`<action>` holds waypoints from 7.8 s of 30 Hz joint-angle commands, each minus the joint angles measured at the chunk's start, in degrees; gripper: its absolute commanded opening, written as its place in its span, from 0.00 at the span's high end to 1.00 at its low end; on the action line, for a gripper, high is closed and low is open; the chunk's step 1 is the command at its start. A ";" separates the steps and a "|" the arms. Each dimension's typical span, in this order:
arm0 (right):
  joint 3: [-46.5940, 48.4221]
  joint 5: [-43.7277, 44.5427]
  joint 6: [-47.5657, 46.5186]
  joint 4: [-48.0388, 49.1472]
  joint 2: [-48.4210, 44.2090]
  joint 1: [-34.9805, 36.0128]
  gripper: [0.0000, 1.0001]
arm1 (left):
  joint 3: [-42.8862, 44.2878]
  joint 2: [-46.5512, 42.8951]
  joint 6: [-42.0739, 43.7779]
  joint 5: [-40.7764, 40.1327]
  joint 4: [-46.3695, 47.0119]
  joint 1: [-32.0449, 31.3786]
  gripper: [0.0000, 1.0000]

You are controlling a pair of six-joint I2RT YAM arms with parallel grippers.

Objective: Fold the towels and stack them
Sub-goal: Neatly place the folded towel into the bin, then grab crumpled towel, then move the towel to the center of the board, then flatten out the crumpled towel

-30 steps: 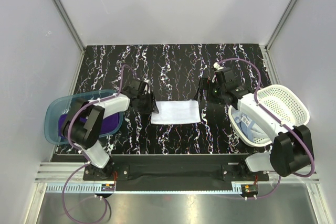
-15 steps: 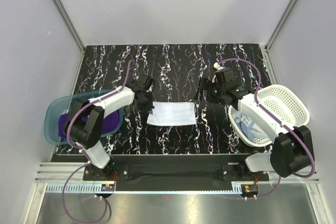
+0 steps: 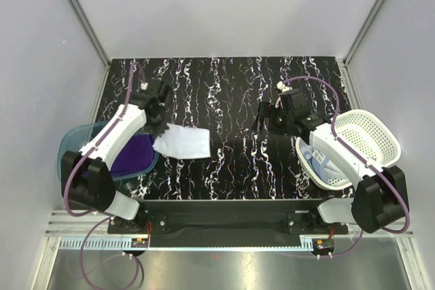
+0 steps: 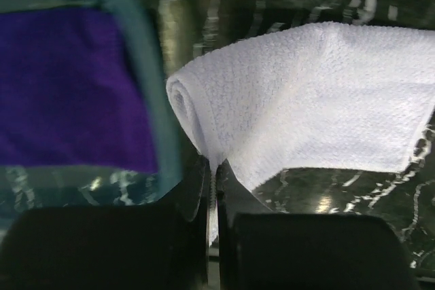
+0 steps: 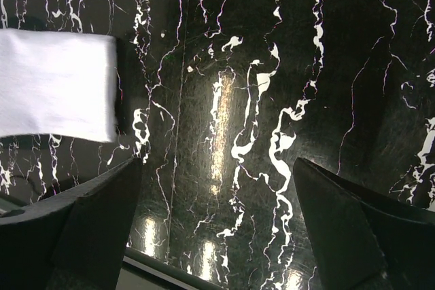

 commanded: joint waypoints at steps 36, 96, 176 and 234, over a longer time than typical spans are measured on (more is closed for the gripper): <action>-2.30 -5.71 -4.64 6.55 0.65 0.27 0.00 | -13.94 -22.39 24.73 -24.72 12.76 28.12 1.00; -2.74 22.94 24.99 -15.70 6.55 -29.09 0.00 | -7.08 -20.53 7.96 -9.63 30.87 -36.13 0.01; 17.47 3.34 -0.51 -11.38 13.66 -3.24 0.40 | 21.20 20.46 14.90 25.64 23.31 -11.25 0.25; 28.36 -7.56 -11.93 -5.04 35.89 -6.15 0.50 | 6.98 20.33 3.74 6.29 26.03 -7.40 0.44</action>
